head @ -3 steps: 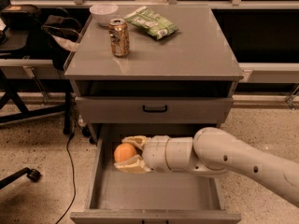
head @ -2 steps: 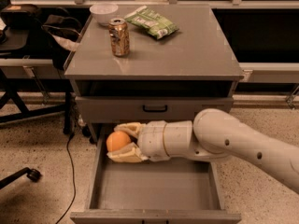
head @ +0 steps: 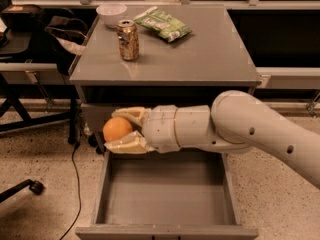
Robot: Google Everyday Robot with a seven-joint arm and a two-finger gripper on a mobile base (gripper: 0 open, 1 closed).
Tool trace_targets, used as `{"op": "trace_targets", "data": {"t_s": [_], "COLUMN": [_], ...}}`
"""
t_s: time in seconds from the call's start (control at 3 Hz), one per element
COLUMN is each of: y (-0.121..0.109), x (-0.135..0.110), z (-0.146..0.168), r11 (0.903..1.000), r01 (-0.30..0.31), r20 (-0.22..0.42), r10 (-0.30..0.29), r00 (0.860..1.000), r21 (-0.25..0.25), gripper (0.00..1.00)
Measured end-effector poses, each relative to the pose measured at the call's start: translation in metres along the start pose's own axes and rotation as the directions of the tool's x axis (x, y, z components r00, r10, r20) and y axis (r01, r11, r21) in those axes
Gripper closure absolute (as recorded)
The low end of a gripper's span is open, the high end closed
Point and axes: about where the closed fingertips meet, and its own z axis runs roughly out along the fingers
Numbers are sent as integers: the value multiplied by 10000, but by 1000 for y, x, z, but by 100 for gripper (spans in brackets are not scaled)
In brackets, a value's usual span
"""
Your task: Pick orange from middle drawer and place on counter
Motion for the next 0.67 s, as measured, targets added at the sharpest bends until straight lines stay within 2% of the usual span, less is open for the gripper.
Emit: {"op": "trace_targets", "data": {"t_s": [0.33, 0.67], "y": [-14, -37], "x": [-23, -42], "z": [-3, 1], "r11": [9987, 9912], "r01": [252, 408], "r20": [245, 136], "r10": [-263, -428], "r00": [9994, 9990], "r21": [445, 1263], "gripper": [100, 100]}}
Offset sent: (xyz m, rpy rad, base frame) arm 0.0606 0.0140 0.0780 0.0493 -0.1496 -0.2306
